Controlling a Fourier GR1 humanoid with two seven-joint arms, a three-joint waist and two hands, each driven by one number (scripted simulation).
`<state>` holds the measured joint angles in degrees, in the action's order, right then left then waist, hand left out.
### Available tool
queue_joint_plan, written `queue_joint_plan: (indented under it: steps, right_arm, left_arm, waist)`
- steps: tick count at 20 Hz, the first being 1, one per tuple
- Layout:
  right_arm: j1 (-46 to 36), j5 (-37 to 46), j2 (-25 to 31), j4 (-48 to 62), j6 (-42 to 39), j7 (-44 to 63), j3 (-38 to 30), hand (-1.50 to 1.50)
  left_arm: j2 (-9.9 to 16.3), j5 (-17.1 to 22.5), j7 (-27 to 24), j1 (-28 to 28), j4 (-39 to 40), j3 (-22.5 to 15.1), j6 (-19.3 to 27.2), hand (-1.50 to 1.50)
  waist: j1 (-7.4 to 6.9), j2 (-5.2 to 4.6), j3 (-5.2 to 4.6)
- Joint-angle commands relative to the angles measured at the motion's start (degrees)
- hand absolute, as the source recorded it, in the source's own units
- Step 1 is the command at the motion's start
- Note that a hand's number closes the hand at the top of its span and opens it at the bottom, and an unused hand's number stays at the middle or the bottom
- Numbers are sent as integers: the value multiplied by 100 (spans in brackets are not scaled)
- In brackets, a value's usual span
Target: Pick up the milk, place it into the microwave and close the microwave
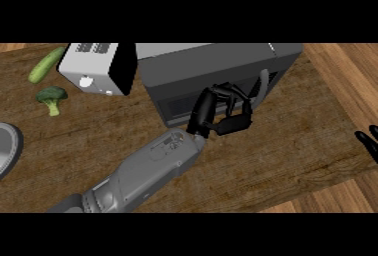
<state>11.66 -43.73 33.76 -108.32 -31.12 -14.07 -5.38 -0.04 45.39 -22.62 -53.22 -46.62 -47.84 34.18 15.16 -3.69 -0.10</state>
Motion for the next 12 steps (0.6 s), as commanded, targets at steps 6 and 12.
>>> queue_joint_plan:
  steps: [6, 12]
  right_arm:
    - [-100, -198, 115, -150, -159, 76, 32, -150]
    - [-80, -384, 202, -216, -289, 128, 40, -150]
  left_arm:
    - [4, 361, -443, -251, 596, 427, 186, 150]
    - [4, 520, -647, -263, 681, 352, 300, 150]
  waist:
    - [-6, -115, -10]
    - [83, -143, -3]
